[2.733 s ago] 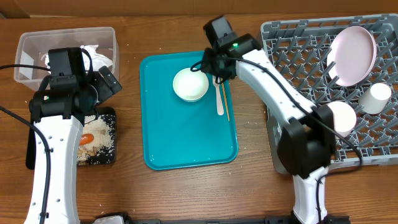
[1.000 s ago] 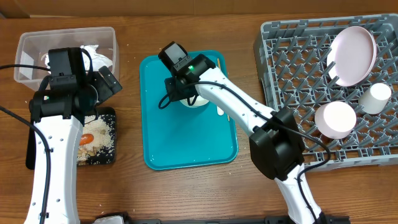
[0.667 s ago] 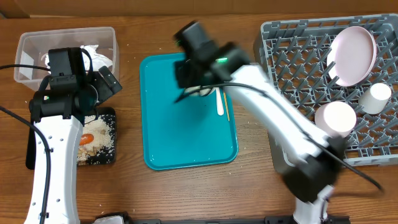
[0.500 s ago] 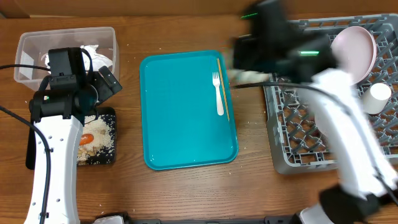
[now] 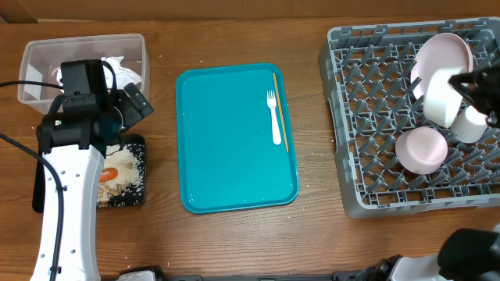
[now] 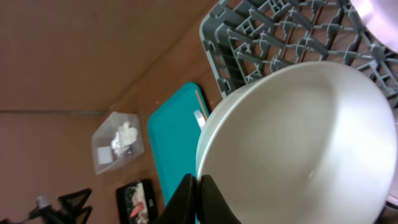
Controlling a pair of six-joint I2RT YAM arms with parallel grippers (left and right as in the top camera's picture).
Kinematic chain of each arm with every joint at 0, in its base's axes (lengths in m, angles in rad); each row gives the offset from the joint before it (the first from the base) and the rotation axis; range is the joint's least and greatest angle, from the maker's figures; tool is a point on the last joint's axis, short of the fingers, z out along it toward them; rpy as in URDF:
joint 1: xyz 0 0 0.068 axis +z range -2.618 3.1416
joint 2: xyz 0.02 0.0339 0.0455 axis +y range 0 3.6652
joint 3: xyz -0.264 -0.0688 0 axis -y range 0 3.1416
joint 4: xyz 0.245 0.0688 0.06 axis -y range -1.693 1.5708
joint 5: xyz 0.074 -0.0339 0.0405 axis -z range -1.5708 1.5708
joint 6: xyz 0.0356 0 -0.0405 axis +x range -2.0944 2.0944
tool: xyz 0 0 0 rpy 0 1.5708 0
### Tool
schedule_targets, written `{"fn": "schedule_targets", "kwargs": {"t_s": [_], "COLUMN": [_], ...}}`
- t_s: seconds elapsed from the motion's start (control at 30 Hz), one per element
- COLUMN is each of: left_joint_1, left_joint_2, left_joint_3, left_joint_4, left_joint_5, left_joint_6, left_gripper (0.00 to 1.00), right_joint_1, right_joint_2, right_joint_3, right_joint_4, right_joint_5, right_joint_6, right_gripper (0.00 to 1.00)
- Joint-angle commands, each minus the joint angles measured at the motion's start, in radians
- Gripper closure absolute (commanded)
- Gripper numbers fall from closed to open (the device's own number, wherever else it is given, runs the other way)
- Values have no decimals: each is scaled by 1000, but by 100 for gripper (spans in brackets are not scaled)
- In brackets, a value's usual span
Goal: Sort waste into correct bins and load items into the dishwasher rack
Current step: 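Carry the white bowl to the rack and set it down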
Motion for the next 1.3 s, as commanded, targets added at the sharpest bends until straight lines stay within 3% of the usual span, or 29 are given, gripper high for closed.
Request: {"fn": "schedule_targets", "kwargs": {"t_s": [0.0, 0.07, 0.2, 0.33, 0.43, 0.5, 0.57, 0.67, 0.97, 1.27], "left_joint_1": [3, 3, 3, 3, 3, 3, 2, 3, 3, 3], "left_joint_2": [2, 2, 2, 2, 2, 2, 2, 2, 2, 2], "left_joint_3": [7, 7, 7, 7, 7, 7, 7, 7, 7, 7], "left_joint_4": [1, 1, 1, 1, 1, 1, 1, 1, 1, 1], "left_joint_5": [4, 4, 4, 4, 4, 4, 4, 4, 4, 4], "left_joint_6": [-10, -10, -10, -10, -10, -10, -10, -10, -10, -10], "left_gripper": [0, 0, 0, 0, 0, 0, 0, 0, 0, 0], "right_joint_1": [-99, -120, -69, 12, 69, 108, 140, 164, 196, 194], "right_joint_2": [-10, -10, -6, 7, 32, 55, 76, 80, 80, 81], "right_joint_3": [-140, -260, -492, -607, -615, -615, -615, -615, -615, -615], "right_joint_4": [5, 61, 358, 635, 732, 819, 914, 975, 1036, 1062], "right_joint_5": [-360, -490, -668, -686, -666, -559, -317, -158, -156, 57], "right_joint_6": [-288, -386, -386, -346, -325, -223, 19, 121, 166, 274], "right_gripper": [96, 96, 96, 96, 96, 96, 96, 96, 96, 96]}}
